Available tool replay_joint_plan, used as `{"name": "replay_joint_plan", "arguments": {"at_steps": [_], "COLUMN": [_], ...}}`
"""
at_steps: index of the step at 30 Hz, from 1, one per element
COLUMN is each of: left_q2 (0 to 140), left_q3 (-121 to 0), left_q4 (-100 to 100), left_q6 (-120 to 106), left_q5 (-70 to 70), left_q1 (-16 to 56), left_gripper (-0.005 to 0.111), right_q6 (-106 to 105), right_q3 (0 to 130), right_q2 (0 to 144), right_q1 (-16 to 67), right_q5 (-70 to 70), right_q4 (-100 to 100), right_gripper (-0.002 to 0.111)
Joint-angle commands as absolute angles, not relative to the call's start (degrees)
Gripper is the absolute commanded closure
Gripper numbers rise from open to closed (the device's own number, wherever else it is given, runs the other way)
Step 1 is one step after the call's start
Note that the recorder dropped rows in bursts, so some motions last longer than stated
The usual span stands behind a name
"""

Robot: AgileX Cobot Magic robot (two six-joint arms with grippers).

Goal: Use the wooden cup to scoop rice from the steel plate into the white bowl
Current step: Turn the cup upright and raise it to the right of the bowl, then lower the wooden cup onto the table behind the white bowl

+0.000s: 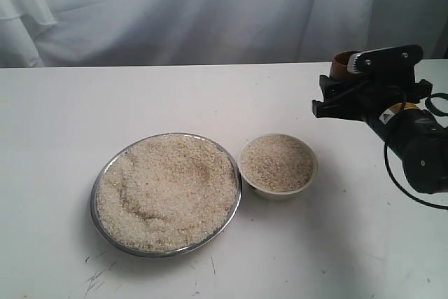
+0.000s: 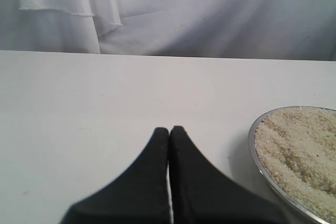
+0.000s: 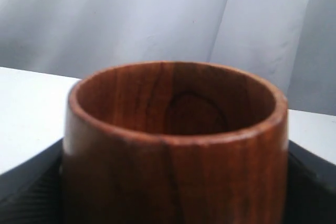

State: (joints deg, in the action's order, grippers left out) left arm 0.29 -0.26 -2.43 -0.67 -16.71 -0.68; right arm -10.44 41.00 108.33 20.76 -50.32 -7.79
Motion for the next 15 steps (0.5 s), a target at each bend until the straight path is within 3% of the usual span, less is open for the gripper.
{"name": "replay_joint_plan", "arguments": {"at_steps": [1, 9, 15], "left_q2": [0.00, 0.00, 0.00], "left_q3": [0.00, 0.00, 0.00], "left_q4": [-2.48, -2.48, -2.48], "left_q6": [-0.49, -0.49, -0.49], "left_q5": [-16.34, -16.34, -16.34], "left_q1": [-0.60, -0.60, -0.60], "left_gripper": [0.107, 0.107, 0.107], "right_q6": [-7.09, -3.61, -1.65], "right_q3": [43.00, 50.44, 56.00], "right_q2": [112.63, 120.38, 125.73], "right_q1": [17.34, 13.68, 11.78], "right_q5": [-54.12, -53.34, -52.32], "right_q4": [-2.03, 17.33, 19.65], "right_gripper": [0.108, 0.108, 0.108]}}
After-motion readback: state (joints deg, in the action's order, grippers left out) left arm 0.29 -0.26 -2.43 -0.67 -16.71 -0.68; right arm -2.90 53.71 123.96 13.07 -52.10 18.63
